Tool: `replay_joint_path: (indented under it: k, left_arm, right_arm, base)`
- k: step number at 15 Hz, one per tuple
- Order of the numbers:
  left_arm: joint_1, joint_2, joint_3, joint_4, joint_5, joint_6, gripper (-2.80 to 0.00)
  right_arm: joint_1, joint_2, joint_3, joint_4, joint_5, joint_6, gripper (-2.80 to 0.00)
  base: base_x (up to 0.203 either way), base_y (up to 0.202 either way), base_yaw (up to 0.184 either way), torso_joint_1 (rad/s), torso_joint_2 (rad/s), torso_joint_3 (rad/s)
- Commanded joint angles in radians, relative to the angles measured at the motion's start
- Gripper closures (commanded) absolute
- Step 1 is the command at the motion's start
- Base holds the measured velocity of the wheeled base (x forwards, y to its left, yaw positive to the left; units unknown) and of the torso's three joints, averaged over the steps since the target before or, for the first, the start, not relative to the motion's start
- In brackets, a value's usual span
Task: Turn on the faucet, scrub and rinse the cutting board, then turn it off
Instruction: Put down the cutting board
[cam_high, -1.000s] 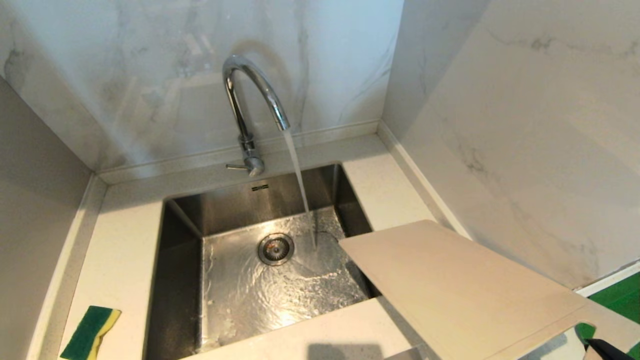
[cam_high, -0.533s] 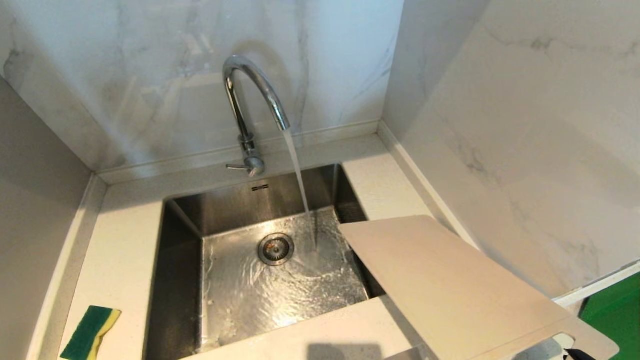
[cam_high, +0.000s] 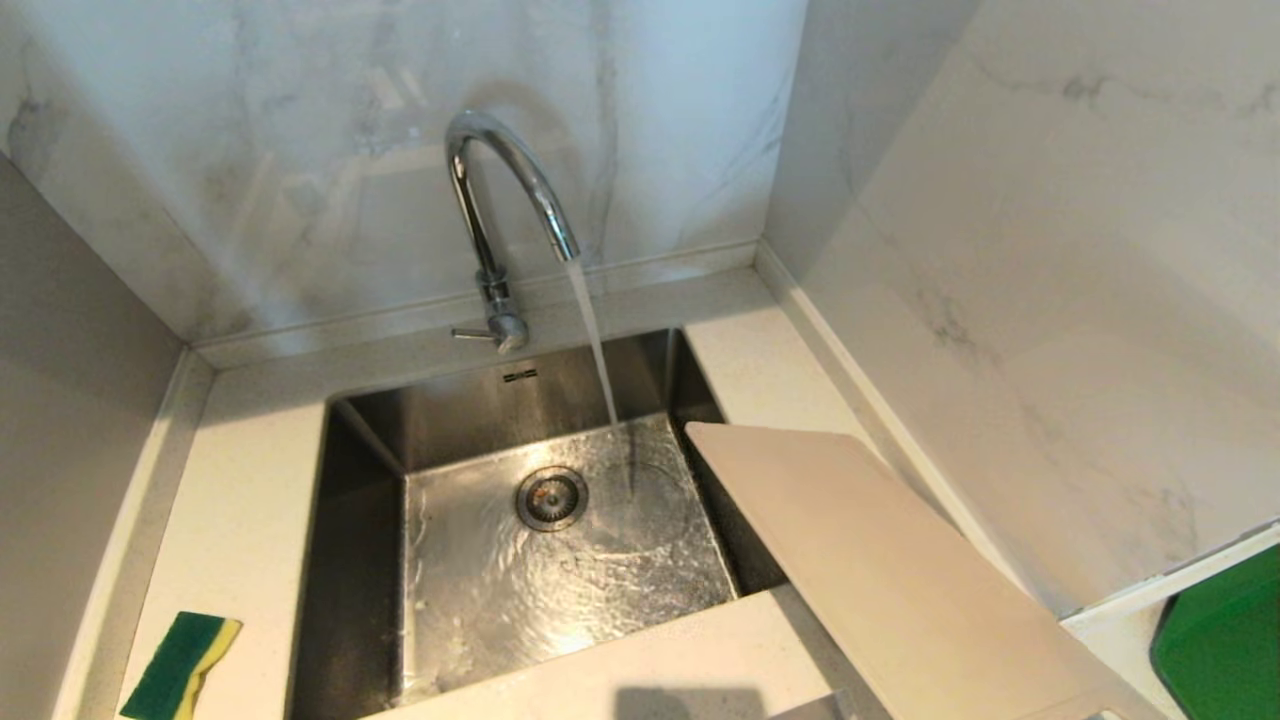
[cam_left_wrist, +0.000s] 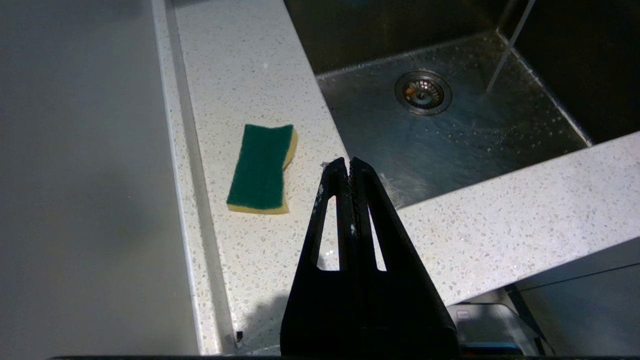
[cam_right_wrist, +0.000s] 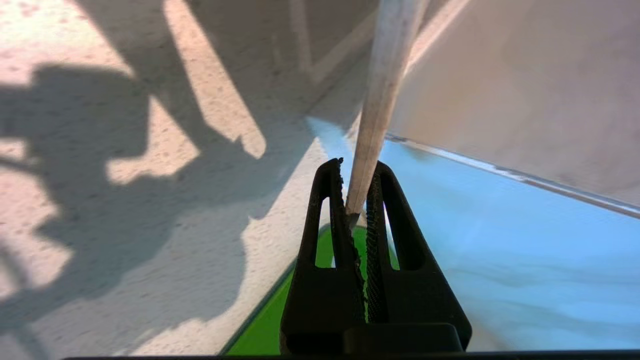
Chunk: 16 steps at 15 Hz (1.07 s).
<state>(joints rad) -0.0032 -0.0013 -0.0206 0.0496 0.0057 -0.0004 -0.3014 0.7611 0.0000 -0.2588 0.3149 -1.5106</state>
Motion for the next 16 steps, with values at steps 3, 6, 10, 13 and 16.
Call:
replay_joint_path:
  k: [3, 6, 10, 13, 16]
  left_arm:
    - [0.0, 0.001, -0.001, 0.0, 0.0, 0.0, 0.0]
    - [0.0, 0.001, -0.001, 0.001, 0.0, 0.0, 0.0]
    - [0.0, 0.001, -0.001, 0.001, 0.0, 0.0, 0.0]
    - [0.0, 0.001, -0.001, 0.001, 0.0, 0.0, 0.0]
    - [0.0, 0.001, -0.001, 0.001, 0.0, 0.0, 0.0]
  right_arm:
    - [-0.117, 0.003, 0.002, 0.054, 0.082, -0.06, 0.0]
    - [-0.157, 0.004, 0.0, 0.066, 0.119, -0.085, 0.0]
    - [-0.173, 0.009, 0.0, 0.067, 0.148, -0.085, 0.0]
    - [-0.176, 0.009, 0.0, 0.067, 0.158, -0.083, 0.0]
    - [-0.186, 0.005, 0.0, 0.064, 0.223, -0.083, 0.0]
  base:
    - [0.0, 0.0, 0.0, 0.0, 0.0, 0.0]
    - [0.0, 0.0, 0.0, 0.0, 0.0, 0.0]
    - [0.0, 0.0, 0.0, 0.0, 0.0, 0.0]
    - [0.0, 0.0, 0.0, 0.0, 0.0, 0.0]
    - [0.0, 0.0, 0.0, 0.0, 0.0, 0.0]
